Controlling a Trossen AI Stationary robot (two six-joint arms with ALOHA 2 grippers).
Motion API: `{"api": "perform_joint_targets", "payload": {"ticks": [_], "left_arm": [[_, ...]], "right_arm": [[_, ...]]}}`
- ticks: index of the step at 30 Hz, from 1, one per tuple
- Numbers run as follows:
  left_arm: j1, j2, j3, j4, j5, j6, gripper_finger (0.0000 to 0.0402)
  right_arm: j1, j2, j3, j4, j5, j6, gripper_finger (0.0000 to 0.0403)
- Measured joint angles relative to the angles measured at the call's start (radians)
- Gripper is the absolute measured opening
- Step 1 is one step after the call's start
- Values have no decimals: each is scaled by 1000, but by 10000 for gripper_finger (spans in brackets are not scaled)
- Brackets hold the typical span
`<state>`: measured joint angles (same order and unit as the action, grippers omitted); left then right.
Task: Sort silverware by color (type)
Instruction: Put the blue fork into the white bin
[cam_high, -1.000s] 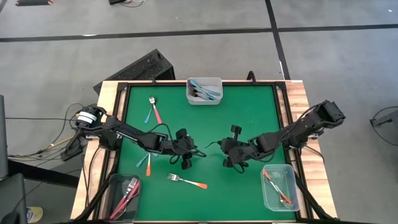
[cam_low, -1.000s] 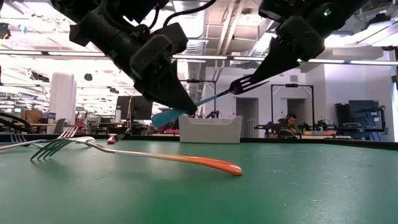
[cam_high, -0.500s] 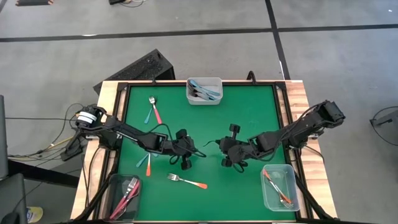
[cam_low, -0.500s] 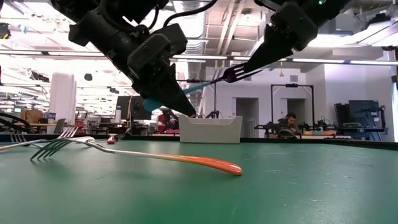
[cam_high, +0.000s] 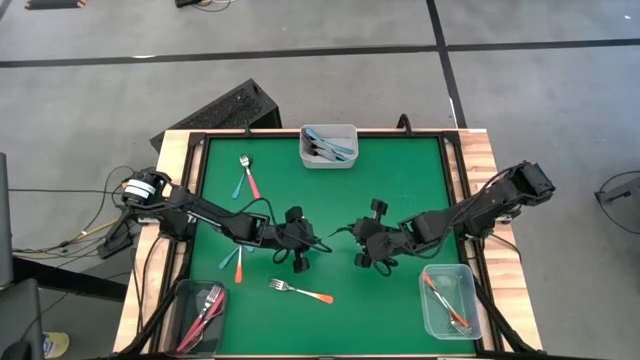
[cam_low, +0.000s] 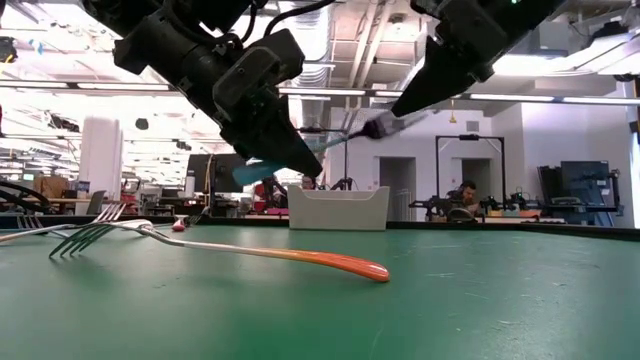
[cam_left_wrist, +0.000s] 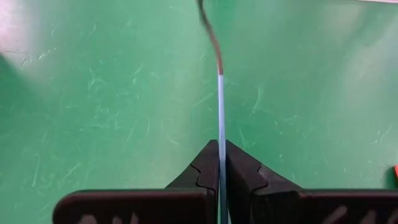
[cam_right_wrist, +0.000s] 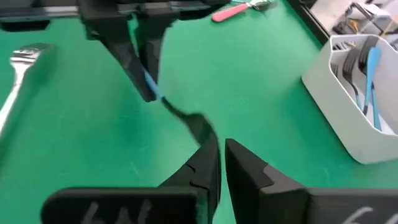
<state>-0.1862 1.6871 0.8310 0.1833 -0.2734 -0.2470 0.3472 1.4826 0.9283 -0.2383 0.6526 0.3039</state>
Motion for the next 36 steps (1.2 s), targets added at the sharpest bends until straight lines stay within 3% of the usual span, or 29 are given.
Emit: {"api": "perform_joint_targets", "payload": {"ticks": [8, 13, 20, 24, 26, 30, 36], "left_arm": [[0, 0, 0, 1, -1, 0, 0], [0, 0, 0, 1, -47, 0, 0], [-13, 0, 0, 14, -355, -59, 0], [-38, 0, 0, 103, -467, -41, 0], [-49, 0, -1, 171, -490, -7, 0], [-73, 0, -18, 334, -491, 90, 0], [-91, 0, -19, 407, -473, 158, 0]], "right_arm": [[1, 0, 0, -42, 0, 28, 84], [0, 0, 0, -81, 39, 130, 82], [58, -116, -1, -111, 259, 315, 96], [92, -188, -46, -58, 297, 411, 121], [101, -203, -100, 32, 297, 442, 139], [96, -186, -234, 371, 267, 439, 182], [51, -43, -334, 954, 154, 242, 227]]}}
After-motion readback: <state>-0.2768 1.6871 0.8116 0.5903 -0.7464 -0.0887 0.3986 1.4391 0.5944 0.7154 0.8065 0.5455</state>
